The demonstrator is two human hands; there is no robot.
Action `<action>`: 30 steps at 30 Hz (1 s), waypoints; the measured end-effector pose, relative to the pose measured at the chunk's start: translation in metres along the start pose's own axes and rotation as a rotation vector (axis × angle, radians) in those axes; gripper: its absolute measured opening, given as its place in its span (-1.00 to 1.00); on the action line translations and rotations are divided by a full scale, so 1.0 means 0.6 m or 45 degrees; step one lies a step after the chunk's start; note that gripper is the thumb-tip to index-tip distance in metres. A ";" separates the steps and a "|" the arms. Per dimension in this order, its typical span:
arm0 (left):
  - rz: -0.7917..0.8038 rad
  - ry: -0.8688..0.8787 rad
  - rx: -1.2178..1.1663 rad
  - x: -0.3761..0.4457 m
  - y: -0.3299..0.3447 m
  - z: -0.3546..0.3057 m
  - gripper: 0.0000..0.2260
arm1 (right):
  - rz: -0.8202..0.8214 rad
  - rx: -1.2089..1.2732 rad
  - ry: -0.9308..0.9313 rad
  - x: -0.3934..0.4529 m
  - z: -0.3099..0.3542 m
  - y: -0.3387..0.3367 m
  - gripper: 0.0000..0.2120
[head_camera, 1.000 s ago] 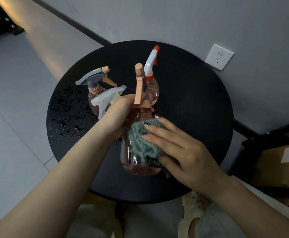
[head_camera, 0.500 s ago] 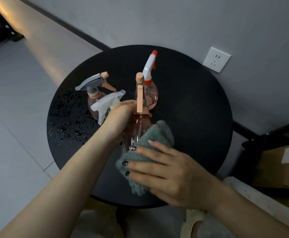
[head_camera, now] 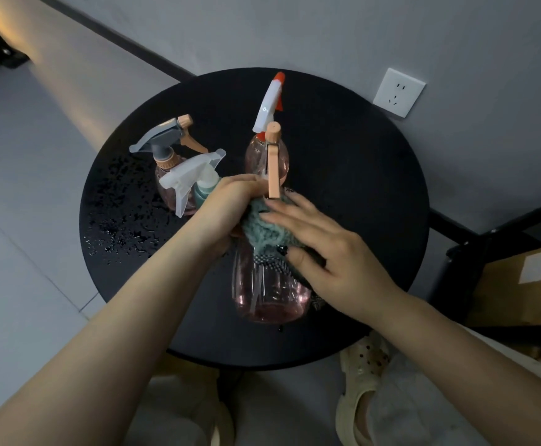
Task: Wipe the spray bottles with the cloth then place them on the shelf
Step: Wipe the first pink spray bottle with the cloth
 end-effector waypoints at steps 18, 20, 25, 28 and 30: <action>-0.040 -0.005 -0.038 -0.001 -0.010 -0.006 -0.81 | 0.072 -0.336 -0.353 -0.010 0.037 0.011 -0.63; -0.017 0.011 -0.012 -0.002 -0.004 -0.005 -0.83 | -0.022 -0.069 -0.130 0.001 0.016 -0.006 -0.61; -0.032 0.016 -0.019 -0.004 -0.006 -0.009 -0.83 | -0.056 0.054 -0.023 -0.001 0.007 -0.001 -0.58; -0.019 0.019 -0.081 -0.002 -0.009 -0.008 -0.82 | -0.012 -0.182 -0.237 -0.012 0.033 0.008 -0.59; -0.039 -0.003 -0.097 -0.003 -0.014 -0.007 -0.80 | 0.047 -0.389 -0.440 -0.022 0.056 0.020 -0.64</action>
Point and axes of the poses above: each hand's wrist, its own x-axis towards the middle knuckle, its own y-axis out of the palm, z = x × y, the point moved 8 cm from there along x, towards the middle knuckle, and after that the axes turned 3 degrees about y, right-handed, at the moved point
